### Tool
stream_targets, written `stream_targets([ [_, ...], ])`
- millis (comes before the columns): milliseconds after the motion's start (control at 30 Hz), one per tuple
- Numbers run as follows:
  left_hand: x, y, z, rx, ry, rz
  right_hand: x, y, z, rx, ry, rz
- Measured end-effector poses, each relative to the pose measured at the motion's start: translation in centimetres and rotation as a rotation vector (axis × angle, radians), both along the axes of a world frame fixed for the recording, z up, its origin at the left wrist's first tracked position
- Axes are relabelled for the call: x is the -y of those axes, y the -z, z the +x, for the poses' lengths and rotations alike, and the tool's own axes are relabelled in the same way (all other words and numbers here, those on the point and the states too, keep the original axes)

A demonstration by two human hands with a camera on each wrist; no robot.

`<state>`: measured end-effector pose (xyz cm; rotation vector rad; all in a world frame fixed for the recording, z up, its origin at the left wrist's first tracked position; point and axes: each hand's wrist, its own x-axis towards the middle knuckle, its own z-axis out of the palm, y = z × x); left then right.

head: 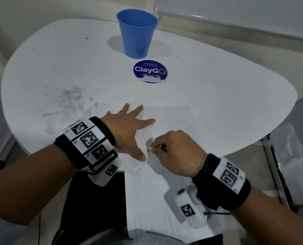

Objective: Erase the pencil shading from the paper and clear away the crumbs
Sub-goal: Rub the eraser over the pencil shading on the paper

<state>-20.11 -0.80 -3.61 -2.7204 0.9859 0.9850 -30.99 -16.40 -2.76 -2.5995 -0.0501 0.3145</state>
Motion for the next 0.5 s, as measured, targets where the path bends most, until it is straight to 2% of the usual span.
stream_targets([
  [67,0.0,-0.1,0.0,0.002,-0.003,0.002,0.6,-0.1,0.6,-0.017,0.025,-0.008],
  [167,0.0,0.0,0.0,0.002,-0.007,0.002,2.6,0.2,1.8,0.042,0.167,-0.047],
  [200,0.0,0.0,0.0,0.003,-0.006,0.004,2.6,0.3,1.7,0.052,0.171,-0.057],
  [333,0.1,0.1,0.0,0.006,-0.005,0.004,0.2,0.1,0.0,0.001,0.008,0.003],
  [500,-0.1,0.0,-0.1,-0.001,-0.012,-0.002,2.7,0.6,1.6,0.033,0.158,-0.017],
])
